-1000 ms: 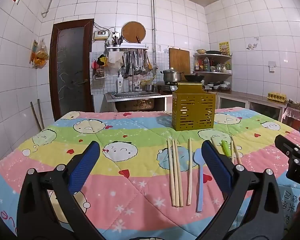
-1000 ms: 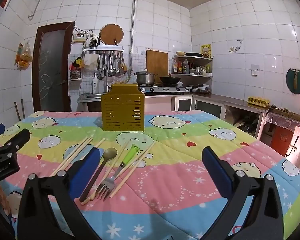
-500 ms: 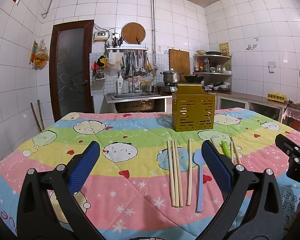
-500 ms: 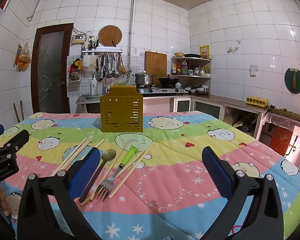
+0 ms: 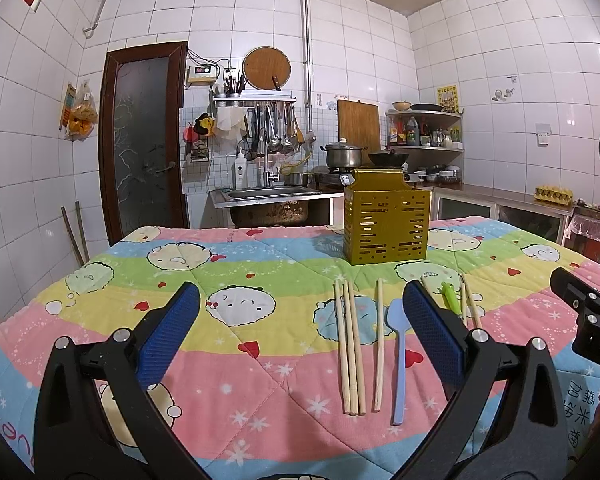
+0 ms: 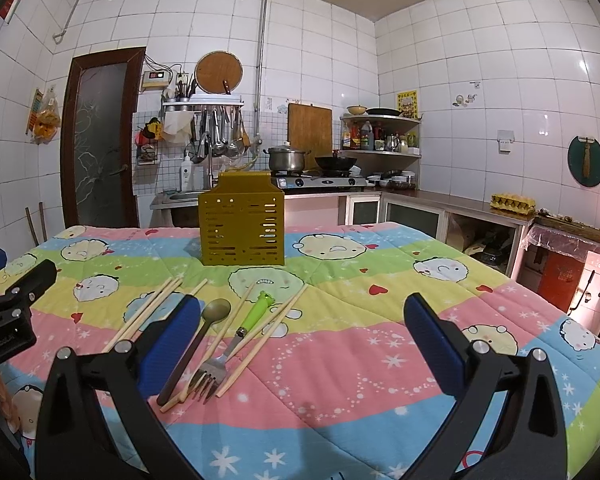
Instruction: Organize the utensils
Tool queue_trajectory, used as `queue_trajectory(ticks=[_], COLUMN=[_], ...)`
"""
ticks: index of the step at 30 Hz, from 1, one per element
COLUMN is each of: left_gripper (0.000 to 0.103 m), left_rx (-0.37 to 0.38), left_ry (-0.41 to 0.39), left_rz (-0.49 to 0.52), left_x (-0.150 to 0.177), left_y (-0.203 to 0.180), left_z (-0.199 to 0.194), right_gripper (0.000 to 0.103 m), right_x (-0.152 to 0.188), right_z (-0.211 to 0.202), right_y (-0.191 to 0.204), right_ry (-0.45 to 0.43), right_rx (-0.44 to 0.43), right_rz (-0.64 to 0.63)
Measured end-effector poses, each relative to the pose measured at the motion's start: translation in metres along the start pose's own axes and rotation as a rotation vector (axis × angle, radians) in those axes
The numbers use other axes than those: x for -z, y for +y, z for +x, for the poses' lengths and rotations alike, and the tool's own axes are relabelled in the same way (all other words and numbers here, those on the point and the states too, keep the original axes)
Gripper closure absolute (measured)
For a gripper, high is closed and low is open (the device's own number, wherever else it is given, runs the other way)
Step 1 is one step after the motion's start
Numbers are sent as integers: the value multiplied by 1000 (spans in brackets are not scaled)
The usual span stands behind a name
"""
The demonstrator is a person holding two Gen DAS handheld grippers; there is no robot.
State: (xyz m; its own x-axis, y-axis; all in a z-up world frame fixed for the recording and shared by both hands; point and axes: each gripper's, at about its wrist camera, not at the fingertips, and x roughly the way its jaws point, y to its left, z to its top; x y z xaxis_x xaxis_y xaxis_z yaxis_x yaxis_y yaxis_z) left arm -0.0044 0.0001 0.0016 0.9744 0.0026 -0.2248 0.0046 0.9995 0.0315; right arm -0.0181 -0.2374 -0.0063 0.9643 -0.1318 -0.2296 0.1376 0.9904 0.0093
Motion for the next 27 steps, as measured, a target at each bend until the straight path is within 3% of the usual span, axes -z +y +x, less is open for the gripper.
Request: queue_trajectory(ticks=[27], left_gripper=[5], left_rx=[-1], left_ry=[-6], left_rz=[2], left_x=[-1], left_y=[-2], left_z=[-1], right_gripper=[4], right_x=[-1], right_z=[-3], right_y=[-4], right_ry=[-8], right_rx=[10], right_rz=[7])
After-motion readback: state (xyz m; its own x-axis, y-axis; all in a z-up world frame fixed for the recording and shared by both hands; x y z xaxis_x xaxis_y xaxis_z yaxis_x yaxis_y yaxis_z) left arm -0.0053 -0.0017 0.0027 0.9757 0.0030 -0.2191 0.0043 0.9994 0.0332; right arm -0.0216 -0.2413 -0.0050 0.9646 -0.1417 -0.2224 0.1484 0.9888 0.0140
